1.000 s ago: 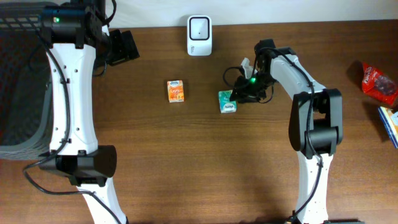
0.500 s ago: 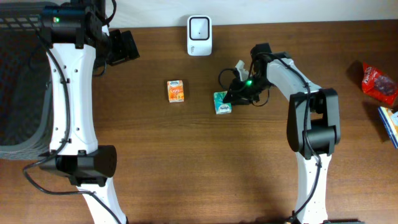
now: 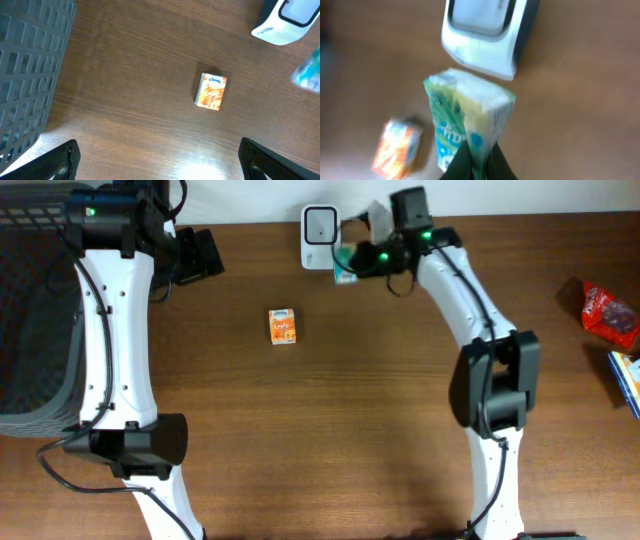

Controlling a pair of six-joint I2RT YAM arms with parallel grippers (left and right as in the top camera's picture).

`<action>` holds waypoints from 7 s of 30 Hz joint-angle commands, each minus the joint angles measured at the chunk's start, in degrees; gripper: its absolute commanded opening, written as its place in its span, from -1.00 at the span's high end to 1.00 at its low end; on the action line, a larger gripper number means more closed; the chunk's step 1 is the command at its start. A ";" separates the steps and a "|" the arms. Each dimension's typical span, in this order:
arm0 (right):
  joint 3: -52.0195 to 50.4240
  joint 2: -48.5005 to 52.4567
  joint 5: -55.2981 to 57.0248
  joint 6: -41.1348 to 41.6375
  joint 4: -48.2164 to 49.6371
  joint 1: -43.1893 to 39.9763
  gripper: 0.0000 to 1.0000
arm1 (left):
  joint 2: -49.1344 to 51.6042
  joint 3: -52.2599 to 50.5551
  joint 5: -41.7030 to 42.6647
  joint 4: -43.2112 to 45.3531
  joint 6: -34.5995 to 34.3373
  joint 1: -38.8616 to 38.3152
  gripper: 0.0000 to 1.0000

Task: Scan the item barcode

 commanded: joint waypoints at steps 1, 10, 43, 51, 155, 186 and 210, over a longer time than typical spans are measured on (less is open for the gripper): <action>1.25 -0.11 32.57 -13.49 9.27 7.54 0.92 | -1.09 0.37 -0.55 0.04 0.50 0.15 -0.98; 0.98 3.67 43.82 -35.71 30.71 12.04 0.92 | -1.09 0.37 -0.55 0.04 0.50 0.15 -0.98; -7.21 -9.07 42.36 16.09 -22.36 -41.48 -0.57 | -1.09 0.37 -0.55 0.04 0.50 0.11 -0.98; -7.23 -9.05 4.15 5.88 -22.91 -41.35 -0.83 | -1.09 0.37 -0.57 0.04 0.50 0.04 -0.98; 3.34 -6.84 43.69 9.92 -31.19 -34.53 0.92 | -1.09 0.37 -0.55 0.04 0.50 0.04 -0.98; -49.90 -71.76 17.88 9.88 -31.15 -8.04 -0.97 | -1.09 0.37 -0.55 0.04 0.50 0.04 -0.98; -82.12 -101.18 17.42 9.44 -2.89 -4.31 -0.97 | -1.09 0.37 -0.55 0.04 0.50 0.04 -0.98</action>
